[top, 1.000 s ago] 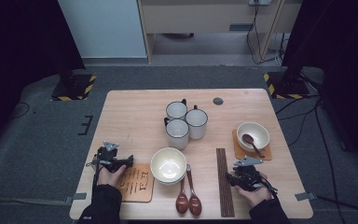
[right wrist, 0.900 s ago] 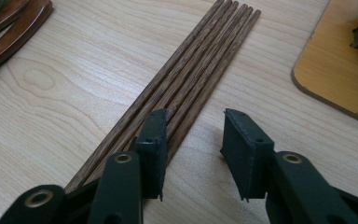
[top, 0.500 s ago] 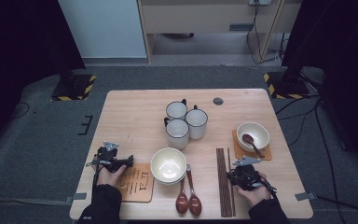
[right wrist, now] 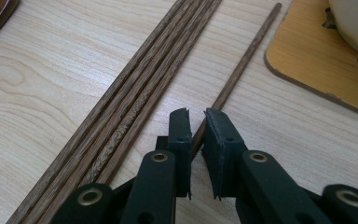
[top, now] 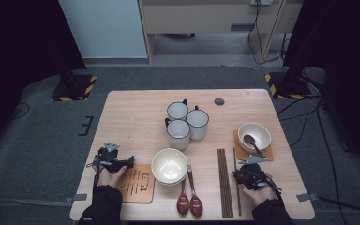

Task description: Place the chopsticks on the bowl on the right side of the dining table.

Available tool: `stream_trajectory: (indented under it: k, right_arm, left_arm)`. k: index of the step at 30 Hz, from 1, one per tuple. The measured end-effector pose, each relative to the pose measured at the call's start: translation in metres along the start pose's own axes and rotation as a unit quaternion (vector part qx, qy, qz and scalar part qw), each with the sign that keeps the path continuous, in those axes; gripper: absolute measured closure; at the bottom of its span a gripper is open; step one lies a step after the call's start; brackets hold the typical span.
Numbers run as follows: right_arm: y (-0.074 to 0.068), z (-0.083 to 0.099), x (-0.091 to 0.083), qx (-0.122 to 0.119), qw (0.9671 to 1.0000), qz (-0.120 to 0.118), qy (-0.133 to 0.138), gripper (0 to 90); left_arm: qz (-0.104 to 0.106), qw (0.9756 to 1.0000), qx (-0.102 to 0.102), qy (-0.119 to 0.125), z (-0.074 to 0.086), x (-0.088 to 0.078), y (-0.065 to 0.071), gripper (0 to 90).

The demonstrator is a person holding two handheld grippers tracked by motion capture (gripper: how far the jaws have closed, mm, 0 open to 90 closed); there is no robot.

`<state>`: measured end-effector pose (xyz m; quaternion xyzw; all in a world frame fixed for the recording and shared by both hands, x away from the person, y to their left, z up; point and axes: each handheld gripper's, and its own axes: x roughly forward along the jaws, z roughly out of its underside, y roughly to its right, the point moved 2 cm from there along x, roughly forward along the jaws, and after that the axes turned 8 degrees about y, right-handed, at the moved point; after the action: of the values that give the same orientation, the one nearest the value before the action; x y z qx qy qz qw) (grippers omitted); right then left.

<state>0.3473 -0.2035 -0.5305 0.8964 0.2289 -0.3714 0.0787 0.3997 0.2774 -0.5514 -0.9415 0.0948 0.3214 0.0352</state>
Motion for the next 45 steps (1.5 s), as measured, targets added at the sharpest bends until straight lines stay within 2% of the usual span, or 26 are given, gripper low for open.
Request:
stream_trajectory:
  k: [7, 11, 15, 24, 45]
  right_arm:
    - [0.001, 0.000, -0.001, 0.006, 1.0000, -0.002, -0.003, 81.8]
    - [0.000, 0.000, 0.000, 0.004, 1.0000, 0.004, -0.003, 78.4]
    - [0.000, 0.000, 0.001, -0.002, 1.0000, 0.004, -0.005, 79.8]
    - [0.001, 0.000, 0.000, 0.004, 1.0000, 0.003, -0.008, 82.9]
    - [0.016, -0.003, 0.000, 0.011, 0.9998, 0.015, -0.006, 85.3]
  left_arm:
    - [0.000, 1.0000, 0.000, 0.000, 0.000, 0.000, 0.000, 0.0]
    - [0.000, 1.0000, 0.000, 0.000, 0.000, 0.000, 0.000, 0.0]
    - [0.000, 1.0000, 0.000, 0.000, 0.000, 0.000, 0.000, 0.0]
    - [0.000, 1.0000, 0.000, 0.000, 0.000, 0.000, 0.000, 0.0]
    - [0.000, 1.0000, 0.000, 0.000, 0.000, 0.000, 0.000, 0.0]
